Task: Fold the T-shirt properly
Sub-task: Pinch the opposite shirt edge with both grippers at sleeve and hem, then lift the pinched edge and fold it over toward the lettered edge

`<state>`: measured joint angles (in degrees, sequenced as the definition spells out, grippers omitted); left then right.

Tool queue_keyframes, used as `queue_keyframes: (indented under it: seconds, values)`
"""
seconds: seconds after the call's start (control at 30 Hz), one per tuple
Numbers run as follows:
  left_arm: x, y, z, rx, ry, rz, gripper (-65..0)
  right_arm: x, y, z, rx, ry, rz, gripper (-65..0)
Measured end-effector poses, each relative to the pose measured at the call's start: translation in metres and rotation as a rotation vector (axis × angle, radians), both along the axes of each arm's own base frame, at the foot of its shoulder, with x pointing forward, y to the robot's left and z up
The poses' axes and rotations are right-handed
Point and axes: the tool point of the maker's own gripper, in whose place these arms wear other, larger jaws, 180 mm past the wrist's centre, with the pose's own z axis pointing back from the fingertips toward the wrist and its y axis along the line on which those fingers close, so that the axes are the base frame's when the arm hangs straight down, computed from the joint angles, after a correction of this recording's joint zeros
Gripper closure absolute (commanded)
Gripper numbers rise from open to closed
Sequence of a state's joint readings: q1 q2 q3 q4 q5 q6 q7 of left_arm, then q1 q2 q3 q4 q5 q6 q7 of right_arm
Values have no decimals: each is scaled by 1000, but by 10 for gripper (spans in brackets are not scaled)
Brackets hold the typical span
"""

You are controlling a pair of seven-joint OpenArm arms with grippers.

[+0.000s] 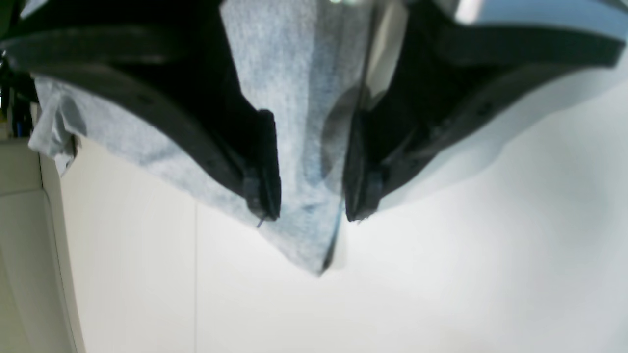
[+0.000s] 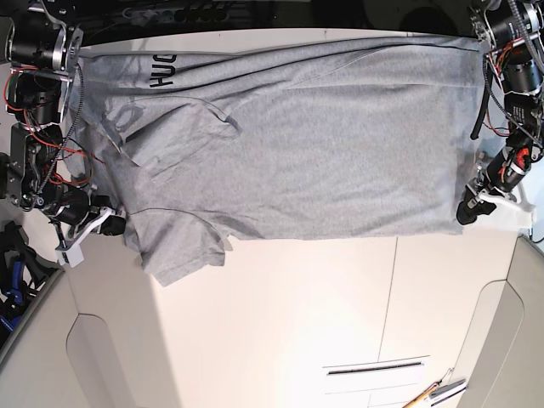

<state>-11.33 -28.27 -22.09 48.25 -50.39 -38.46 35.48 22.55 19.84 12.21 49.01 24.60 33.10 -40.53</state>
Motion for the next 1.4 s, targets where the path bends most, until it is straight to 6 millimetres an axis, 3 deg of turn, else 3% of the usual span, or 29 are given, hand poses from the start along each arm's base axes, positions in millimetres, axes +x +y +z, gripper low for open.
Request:
queue_keyframes:
  seconds: [0.33, 0.47, 0.9, 0.93, 1.1, 1.2, 1.4]
  values:
    - [2, -5, -2, 18, 3, -23, -254, 0, 0, 0, 0, 0, 0, 0]
    - [2, -5, -2, 19, 4, -24, -209, 0, 0, 0, 0, 0, 0, 0]
    - [-2, -6, -8, 61, 40, -58, -208, 0, 0, 0, 0, 0, 0, 0]
    - [-2, -6, -8, 61, 41, -58, -200, 0, 0, 0, 0, 0, 0, 0]
    - [-3, -5, -10, 72, 46, -61, -37, 0, 0, 0, 0, -1, 0, 0]
    - [-2, -5, -9, 73, 40, -57, -2, 0, 0, 0, 1, 0, 0, 0]
    - [-2, -5, -8, 75, 31, -57, 0, 2, 1, 4, -10, -6, 10, 0]
